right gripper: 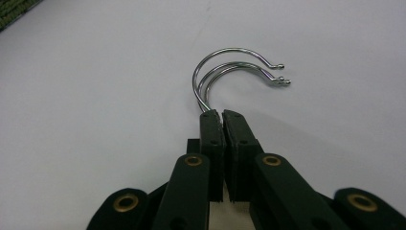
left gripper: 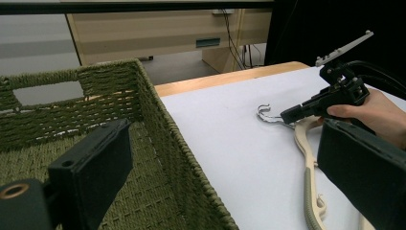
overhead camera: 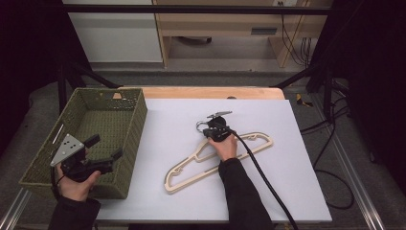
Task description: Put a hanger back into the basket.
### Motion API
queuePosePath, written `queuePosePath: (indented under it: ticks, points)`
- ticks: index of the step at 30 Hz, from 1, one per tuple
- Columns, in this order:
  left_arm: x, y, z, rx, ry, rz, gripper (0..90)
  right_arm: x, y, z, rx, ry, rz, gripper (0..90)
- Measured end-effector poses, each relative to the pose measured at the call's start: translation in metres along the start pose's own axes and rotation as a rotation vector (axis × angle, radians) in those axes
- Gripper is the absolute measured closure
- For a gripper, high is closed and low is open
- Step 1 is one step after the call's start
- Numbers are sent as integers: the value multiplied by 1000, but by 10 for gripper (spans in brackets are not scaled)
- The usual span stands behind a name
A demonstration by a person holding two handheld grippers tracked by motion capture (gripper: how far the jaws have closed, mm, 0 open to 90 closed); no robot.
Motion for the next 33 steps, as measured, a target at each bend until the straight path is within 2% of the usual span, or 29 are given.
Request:
queuePosePath:
  ticks: [5, 8, 13, 16, 19, 23, 33]
  points:
    - [2, 0, 6, -7, -4, 5, 53, 0, 3, -3, 10, -16, -2, 889]
    - [4, 1, 11, -14, -13, 8, 56, 2, 8, -5, 6, 5, 15, 890]
    - [8, -3, 28, -43, -37, 0, 61, 5, 19, -9, 16, 10, 51, 892]
    - [9, -9, 40, -62, -61, -25, 67, 6, 26, -12, 28, 14, 84, 892]
    - [10, -21, 55, -100, -75, -53, 80, 5, 32, -13, 34, 14, 106, 892]
    - [7, -43, 75, -135, -116, -107, 86, 4, 41, -13, 47, 17, 133, 892]
    - [2, -100, 117, -254, -123, -215, 155, 4, 61, -18, 67, 40, 192, 893]
Point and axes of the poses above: each handheld gripper's, and its own axes: y roughly backward along the jaws, x roughly out of its top, z roughly to its right, the point moved 8 cm from there along -y, roughly forward along the jaws, and after that the axes turned 8 degrees about -z, right-handed, at the moved point
